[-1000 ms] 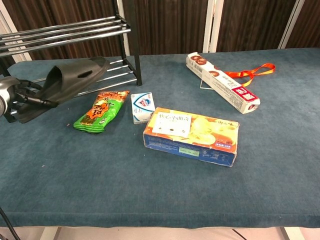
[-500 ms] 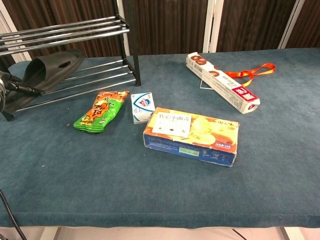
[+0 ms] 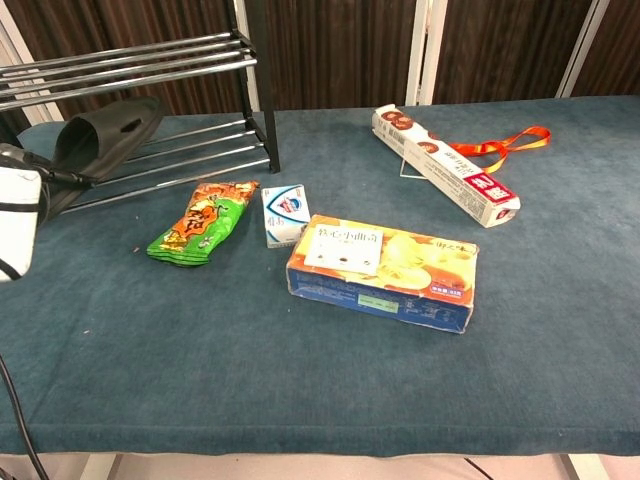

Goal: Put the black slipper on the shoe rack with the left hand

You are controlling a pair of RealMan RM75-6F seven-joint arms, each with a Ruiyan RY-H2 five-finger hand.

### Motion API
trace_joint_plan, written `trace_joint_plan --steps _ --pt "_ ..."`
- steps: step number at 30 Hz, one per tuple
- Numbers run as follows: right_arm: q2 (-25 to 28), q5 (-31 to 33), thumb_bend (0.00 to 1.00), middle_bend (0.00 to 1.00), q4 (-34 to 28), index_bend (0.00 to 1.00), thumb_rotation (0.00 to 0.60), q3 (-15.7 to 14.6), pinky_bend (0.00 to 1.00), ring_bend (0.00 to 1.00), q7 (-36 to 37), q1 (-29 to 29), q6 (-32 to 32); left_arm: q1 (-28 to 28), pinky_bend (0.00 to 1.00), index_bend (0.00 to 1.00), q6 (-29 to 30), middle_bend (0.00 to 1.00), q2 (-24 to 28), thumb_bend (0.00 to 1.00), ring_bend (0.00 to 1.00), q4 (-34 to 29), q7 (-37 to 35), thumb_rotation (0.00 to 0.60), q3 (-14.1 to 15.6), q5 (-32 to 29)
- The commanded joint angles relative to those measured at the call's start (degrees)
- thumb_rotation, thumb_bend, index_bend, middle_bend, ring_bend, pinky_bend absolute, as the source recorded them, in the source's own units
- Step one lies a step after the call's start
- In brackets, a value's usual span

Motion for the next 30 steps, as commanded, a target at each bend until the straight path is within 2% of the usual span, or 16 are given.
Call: trace_joint_plan --steps 1,9,11,14,16,20,24,26,30 --pt "0.1 0.0 0.09 0.00 0.0 0.00 0.600 -0.1 0.00 0.00 0.3 0.0 0.0 -1.9 0.93 0.39 -1.3 0.78 -1.8 0.34 0.75 3.3 -1.7 0.600 -1.2 1.3" --pt "0.5 0.2 0.09 0.00 0.4 0.00 0.600 -0.2 0.00 0.00 1.7 0.6 -0.7 -4.8 0.90 0.38 -1.3 0.76 -3.7 0.34 0.73 8.9 -2.6 0.600 -2.4 3.8" --pt "0.5 0.0 0.09 0.00 0.4 0.00 0.600 -0.3 0.00 0.00 1.8 0.5 -0.5 -5.1 0.82 0.33 -2.6 0.69 -4.2 0.34 0.66 10.7 -3.2 0.591 -2.5 4.5" --pt "0.5 -0.2 0.09 0.00 0.5 0.00 0.600 -0.4 0.00 0.00 1.9 0.5 -0.4 -5.2 0.59 0.20 -5.7 0.52 -4.6 0.34 0.48 13.1 -4.3 0.572 -2.4 5.4" --pt "0.5 -0.2 0.09 0.00 0.5 0.00 0.600 -0.5 0.00 0.00 1.9 0.5 -0.5 -5.2 0.50 0.14 -7.2 0.45 -5.0 0.34 0.41 14.6 -5.1 0.561 -2.4 5.9" --pt "0.5 -0.2 0.09 0.00 0.4 0.00 0.600 -0.5 0.00 0.00 1.7 0.5 -0.6 -5.6 0.41 0.08 -10.2 0.37 -5.9 0.34 0.33 18.0 -5.7 0.508 -3.0 6.1" --pt "0.5 -0.2 0.09 0.00 0.1 0.00 0.600 -0.7 0.00 0.00 1.1 0.3 -0.6 -5.8 0.25 0.01 -13.0 0.22 -6.1 0.35 0.16 19.8 -6.7 0.401 -3.2 6.8" --pt "0.6 -0.6 0.09 0.00 0.0 0.00 0.600 -0.9 0.00 0.00 0.8 0.1 -0.3 -5.8 0.22 0.00 -13.9 0.18 -6.3 0.35 0.11 20.7 -6.7 0.373 -2.7 7.7" --pt "0.6 -1.1 0.09 0.00 -0.2 0.00 0.600 -1.1 0.00 0.00 0.4 -0.1 0.2 -5.9 0.16 0.00 -15.2 0.16 -6.7 0.35 0.08 21.9 -6.2 0.330 -2.5 8.4"
